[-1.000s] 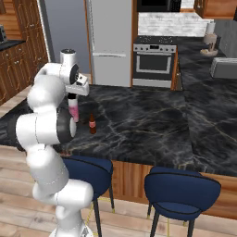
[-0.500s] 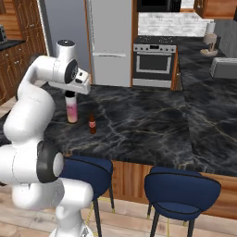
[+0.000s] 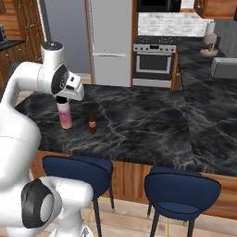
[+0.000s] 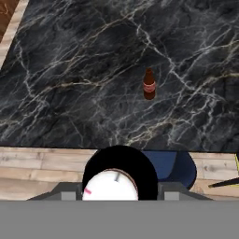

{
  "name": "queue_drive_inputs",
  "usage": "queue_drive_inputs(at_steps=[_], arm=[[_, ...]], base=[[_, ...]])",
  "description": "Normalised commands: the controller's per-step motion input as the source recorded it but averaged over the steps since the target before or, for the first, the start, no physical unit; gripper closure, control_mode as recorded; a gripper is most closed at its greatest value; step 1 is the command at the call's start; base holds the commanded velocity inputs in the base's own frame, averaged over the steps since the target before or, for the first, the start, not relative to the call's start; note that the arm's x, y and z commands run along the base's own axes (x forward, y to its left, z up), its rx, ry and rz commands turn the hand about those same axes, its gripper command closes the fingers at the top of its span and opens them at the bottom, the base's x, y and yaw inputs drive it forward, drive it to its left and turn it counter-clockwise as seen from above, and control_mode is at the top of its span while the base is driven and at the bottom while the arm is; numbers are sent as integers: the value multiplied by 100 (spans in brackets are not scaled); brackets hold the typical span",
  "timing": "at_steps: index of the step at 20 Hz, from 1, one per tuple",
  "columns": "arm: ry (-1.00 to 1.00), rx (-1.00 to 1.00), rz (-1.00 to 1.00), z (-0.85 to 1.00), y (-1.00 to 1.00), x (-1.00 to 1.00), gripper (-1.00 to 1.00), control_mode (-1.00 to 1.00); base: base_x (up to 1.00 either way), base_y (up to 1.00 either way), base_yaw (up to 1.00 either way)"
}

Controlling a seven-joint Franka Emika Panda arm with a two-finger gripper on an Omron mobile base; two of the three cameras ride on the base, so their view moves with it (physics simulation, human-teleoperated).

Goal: Place the large bottle from the dining counter next to the other large bottle outside the sink, and place the small bottle from the dining counter next to the other small bottle inside the sink.

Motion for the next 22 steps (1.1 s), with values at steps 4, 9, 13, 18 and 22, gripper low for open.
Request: queue_drive_inputs(at_steps=[4,9,13,18,22], arm=[[0,0,0,0,-1,-7,100,-100],[0,0,0,0,0,0,100,-100],[0,0,0,0,0,0,100,-100],[0,0,0,0,0,0,100,100],[0,0,0,0,0,0,100,100]], base=[[0,0,0],[0,0,0],[0,0,0],[-46,2,0],[-100,28,2]])
